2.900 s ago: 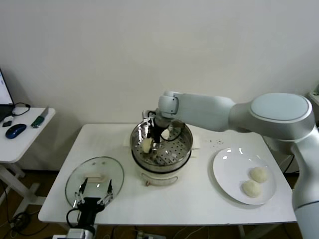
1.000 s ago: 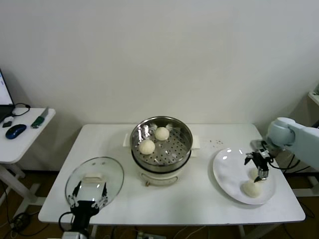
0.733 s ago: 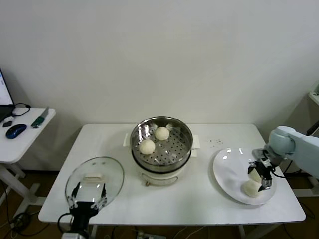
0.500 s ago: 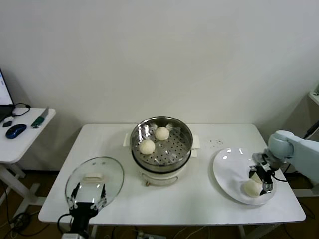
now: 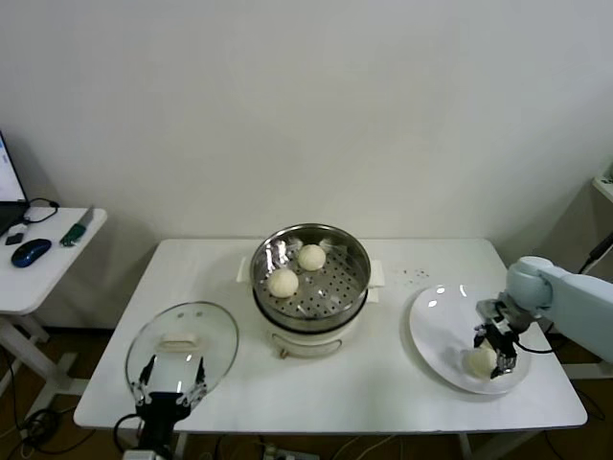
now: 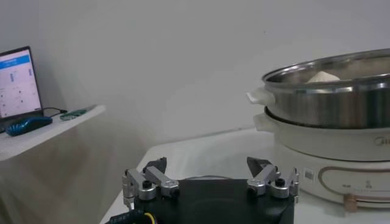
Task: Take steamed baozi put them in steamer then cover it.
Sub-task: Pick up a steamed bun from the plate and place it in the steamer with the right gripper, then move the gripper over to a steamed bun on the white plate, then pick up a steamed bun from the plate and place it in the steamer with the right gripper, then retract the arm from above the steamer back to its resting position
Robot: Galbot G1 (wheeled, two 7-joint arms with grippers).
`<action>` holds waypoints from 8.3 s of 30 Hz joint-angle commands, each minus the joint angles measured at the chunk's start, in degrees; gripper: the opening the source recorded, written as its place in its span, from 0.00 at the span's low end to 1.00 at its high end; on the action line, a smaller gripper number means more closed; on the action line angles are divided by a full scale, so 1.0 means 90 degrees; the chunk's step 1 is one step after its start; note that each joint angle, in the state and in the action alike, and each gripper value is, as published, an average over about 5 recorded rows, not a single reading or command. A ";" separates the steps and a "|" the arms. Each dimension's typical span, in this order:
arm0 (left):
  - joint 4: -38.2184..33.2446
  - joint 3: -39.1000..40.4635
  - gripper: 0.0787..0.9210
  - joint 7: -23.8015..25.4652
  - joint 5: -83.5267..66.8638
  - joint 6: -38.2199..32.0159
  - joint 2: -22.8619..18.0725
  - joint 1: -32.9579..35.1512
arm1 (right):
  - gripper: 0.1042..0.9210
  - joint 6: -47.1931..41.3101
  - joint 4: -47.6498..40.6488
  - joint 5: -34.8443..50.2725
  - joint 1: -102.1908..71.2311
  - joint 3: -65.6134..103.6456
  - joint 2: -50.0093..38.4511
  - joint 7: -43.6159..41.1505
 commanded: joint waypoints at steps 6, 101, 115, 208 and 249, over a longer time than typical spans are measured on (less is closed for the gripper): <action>0.0004 0.0026 0.88 -0.0036 0.0004 0.0041 0.0001 -0.0002 | 0.71 0.0228 -0.0075 0.0126 0.0537 -0.0300 0.0148 -0.0038; 0.0084 -0.0015 0.88 -0.0010 -0.0137 -0.0192 0.0069 0.0165 | 0.88 0.0437 0.0058 0.2513 0.4477 -0.2661 0.1783 0.0464; 0.0030 -0.0020 0.88 -0.0009 -0.0101 -0.0154 0.0082 0.0191 | 0.88 0.0449 -0.0210 0.0895 0.2219 -0.1344 -0.0339 0.0093; -0.0256 0.0479 0.88 0.0248 0.0317 -0.0258 -0.0007 0.0342 | 0.71 -0.1413 -0.0580 0.6152 0.4726 -0.3736 0.4437 0.1270; -0.0227 0.0338 0.88 0.0241 0.0174 -0.0239 0.0129 0.0225 | 0.88 -0.1431 -0.0891 0.5595 0.4280 -0.3430 0.4263 0.1051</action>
